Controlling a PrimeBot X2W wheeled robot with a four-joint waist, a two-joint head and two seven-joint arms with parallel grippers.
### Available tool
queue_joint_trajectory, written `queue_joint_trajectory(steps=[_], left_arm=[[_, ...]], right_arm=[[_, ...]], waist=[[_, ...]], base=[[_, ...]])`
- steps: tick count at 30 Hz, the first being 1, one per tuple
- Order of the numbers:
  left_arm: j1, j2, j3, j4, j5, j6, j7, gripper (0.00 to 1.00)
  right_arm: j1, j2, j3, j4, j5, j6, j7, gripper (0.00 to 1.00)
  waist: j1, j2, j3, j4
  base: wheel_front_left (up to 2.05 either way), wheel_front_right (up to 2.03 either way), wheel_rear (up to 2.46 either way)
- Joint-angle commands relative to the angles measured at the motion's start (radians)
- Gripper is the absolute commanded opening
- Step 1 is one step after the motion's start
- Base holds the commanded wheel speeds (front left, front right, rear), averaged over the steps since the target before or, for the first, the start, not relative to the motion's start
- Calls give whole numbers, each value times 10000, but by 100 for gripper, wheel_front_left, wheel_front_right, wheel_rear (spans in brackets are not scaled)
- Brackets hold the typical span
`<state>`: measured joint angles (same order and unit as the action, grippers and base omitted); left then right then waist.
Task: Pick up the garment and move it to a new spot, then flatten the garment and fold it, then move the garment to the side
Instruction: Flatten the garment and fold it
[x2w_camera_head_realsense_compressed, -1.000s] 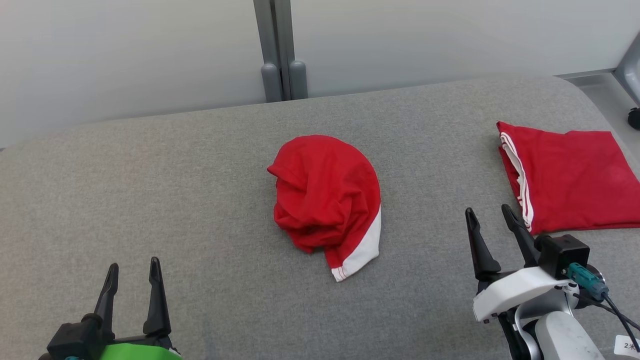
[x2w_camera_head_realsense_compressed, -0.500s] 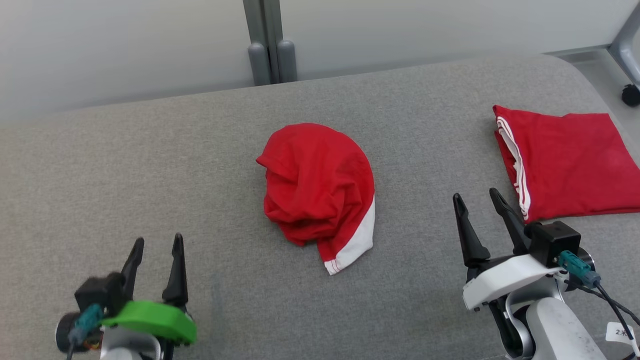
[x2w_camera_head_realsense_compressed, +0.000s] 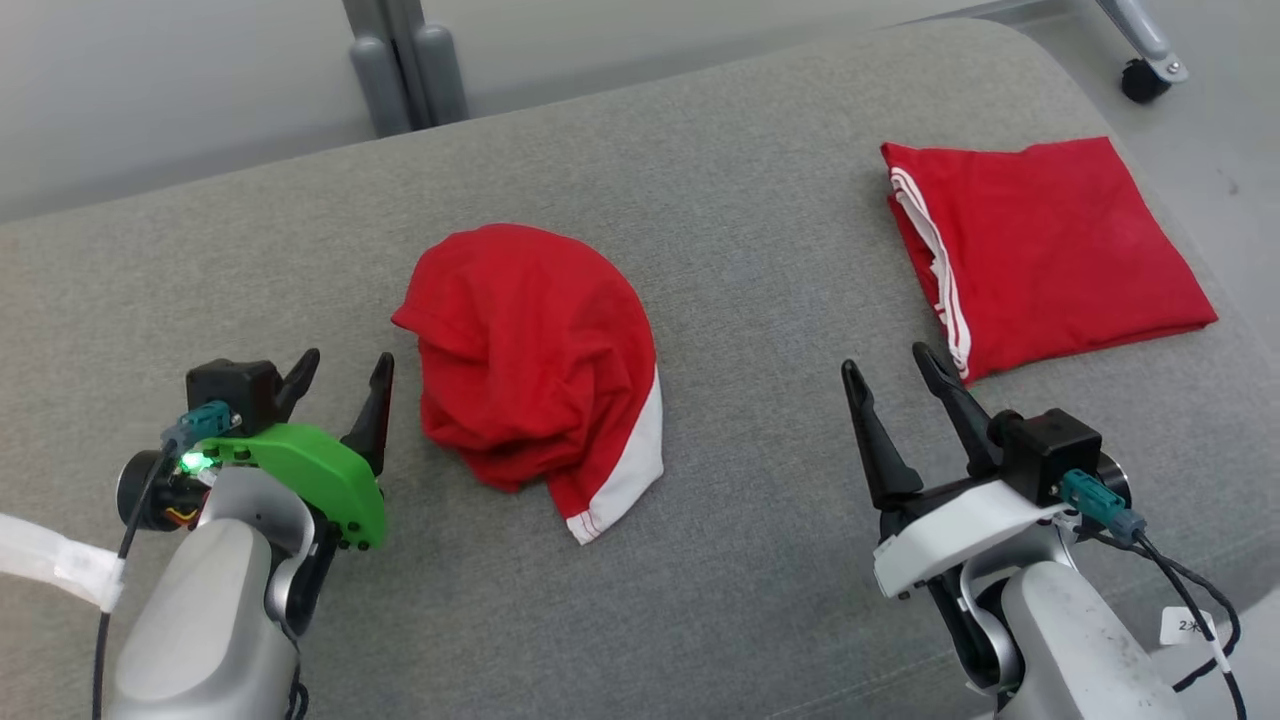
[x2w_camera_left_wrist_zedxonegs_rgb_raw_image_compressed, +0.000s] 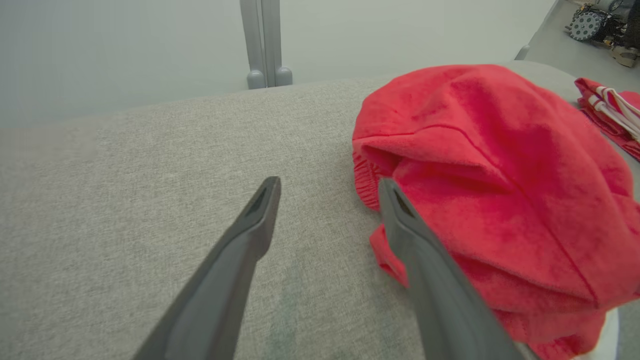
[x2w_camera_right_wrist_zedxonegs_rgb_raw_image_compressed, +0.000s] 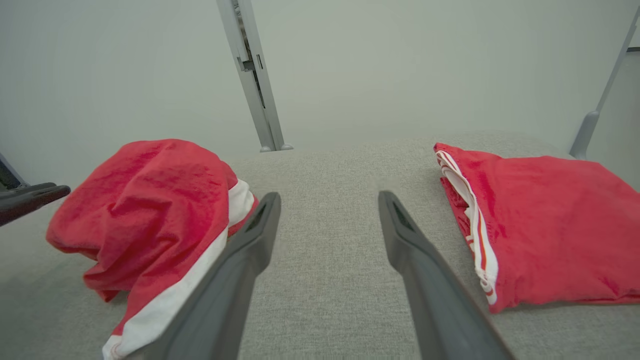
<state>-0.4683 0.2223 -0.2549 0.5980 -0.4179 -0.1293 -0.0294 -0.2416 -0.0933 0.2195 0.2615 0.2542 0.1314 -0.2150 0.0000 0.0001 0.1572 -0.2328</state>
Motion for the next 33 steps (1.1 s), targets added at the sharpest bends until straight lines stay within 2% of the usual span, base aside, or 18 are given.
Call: queue_joint_trajectory(steps=[1,10,18,19,20,21,28,33], left_arm=[[-330,188,-89,184,-27,-17,-8,100],[-1448,583,-954,1369,-178,-17,-260,100],[-2116,611,-1969,1437,-632,-18,-694,100],[-2155,598,-2133,1383,-721,-18,-721,97],[-2217,614,-2380,1299,-852,-18,-789,42],[-2283,647,-2574,1235,-1008,-18,-842,0],[-2742,562,-3488,713,-1868,-18,-1442,0],[-3424,242,-3728,433,-2138,-18,-1824,0]], right_arm=[[-150,9,61,55,101,-16,-94,100],[-372,43,269,224,112,-16,-270,100],[-492,66,340,315,158,-16,-337,100],[-498,73,340,321,156,-16,-348,100],[-511,81,332,330,149,-16,-355,100],[-525,89,311,335,146,-16,-358,100],[-521,97,204,426,97,-16,-414,100],[-512,110,243,509,82,-16,-424,100]], waist=[[0,-1,514,-619],[0,-1,893,-1306],[0,-1,1035,-1467],[0,-1,1041,-1462],[0,-1,1052,-1449],[0,-1,1059,-1431],[0,-1,960,-1185],[0,-1,731,-1020]], base=[[0,0,0],[0,0,0],[0,0,0],[0,0,0],[0,0,0],[0,0,0],[0,0,0],[0,0,0]])
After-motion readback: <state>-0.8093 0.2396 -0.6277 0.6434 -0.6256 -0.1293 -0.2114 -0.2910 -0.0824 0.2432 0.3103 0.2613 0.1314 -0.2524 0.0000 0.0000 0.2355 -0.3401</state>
